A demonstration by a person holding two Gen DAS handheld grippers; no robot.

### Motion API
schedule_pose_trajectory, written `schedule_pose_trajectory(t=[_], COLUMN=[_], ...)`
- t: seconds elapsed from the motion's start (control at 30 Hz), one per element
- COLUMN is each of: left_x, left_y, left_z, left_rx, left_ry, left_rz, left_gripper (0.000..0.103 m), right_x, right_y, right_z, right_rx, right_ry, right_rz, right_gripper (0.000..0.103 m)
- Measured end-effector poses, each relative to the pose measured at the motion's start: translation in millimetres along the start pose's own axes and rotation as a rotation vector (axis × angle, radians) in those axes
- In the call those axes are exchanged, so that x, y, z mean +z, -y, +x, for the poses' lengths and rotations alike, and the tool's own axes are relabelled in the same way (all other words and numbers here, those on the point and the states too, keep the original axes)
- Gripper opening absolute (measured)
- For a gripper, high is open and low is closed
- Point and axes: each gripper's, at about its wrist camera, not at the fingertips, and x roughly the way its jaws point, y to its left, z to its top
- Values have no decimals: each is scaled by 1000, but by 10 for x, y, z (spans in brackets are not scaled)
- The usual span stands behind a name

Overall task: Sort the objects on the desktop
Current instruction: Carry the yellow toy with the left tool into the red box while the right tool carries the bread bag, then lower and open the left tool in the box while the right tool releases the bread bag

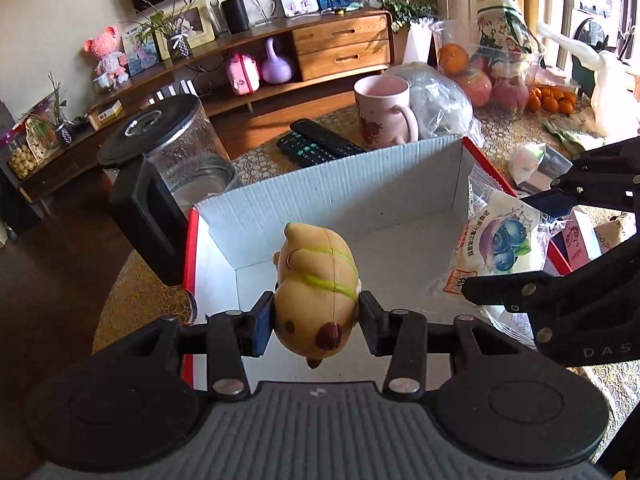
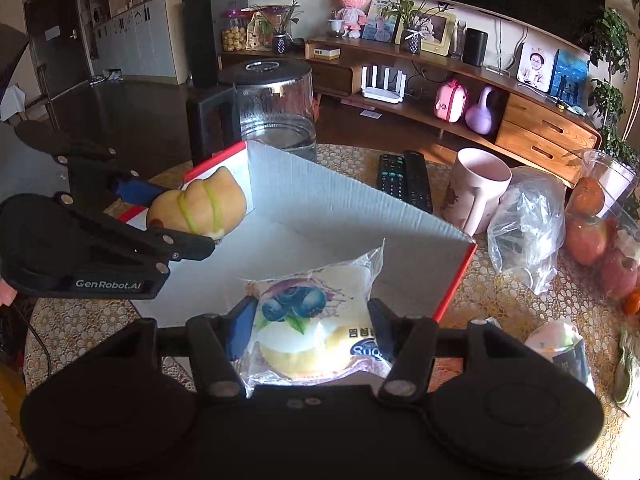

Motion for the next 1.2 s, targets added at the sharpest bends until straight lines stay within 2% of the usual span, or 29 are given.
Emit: schedule_pose_trajectory(t=[0.53,0.77,1.2], left_x=[72,14,-24], left_y=[-5,3,0], left_z=[744,914,1035], left_rx=[-5,-19,-29], left_ry=[-180,-250,-310], left_rz=[34,31,17], left_gripper=[44,44,46], right_x=[-61,-53,-14], right_y=[-149,-130,-128], right_z=[599,638,732], right_rx=[-13,-15,7], right_ry=[-133,-150,-221], right_rz=[-66,-65,-55], right_gripper=[59,60,63])
